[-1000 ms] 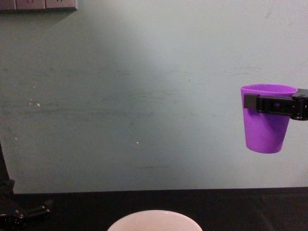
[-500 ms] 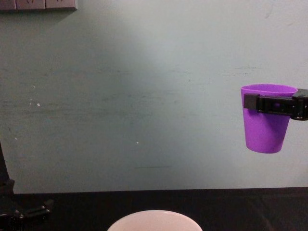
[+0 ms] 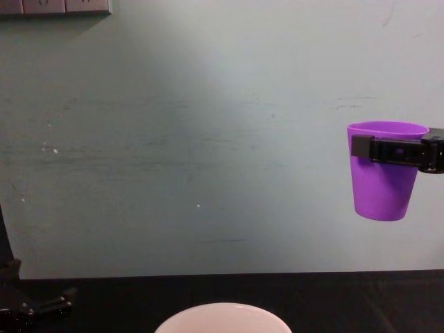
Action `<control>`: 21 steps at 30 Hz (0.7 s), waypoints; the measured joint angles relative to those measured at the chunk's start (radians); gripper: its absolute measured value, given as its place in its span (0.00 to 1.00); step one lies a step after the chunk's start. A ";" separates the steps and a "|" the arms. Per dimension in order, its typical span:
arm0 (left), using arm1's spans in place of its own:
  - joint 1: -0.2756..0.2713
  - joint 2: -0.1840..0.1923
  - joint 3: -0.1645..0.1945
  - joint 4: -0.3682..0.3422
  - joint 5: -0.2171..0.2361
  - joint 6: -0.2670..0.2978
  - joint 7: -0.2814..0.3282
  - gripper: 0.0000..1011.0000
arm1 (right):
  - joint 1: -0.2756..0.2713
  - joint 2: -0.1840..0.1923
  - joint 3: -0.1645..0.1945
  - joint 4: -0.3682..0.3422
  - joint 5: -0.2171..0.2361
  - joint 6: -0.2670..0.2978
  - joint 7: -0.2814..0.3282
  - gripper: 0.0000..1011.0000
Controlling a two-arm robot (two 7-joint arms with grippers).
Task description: Pick up the cup and pour the mung beans from the cup into the bowl.
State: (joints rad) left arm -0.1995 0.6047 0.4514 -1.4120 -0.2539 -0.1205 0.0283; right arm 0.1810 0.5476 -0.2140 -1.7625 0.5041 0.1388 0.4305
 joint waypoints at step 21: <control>0.000 0.000 0.000 0.000 0.000 0.000 0.000 0.99 | 0.000 0.000 0.000 0.000 0.000 0.000 0.000 0.72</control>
State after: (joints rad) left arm -0.1995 0.6046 0.4514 -1.4120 -0.2539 -0.1205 0.0283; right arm 0.1810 0.5477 -0.2140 -1.7625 0.5041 0.1388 0.4305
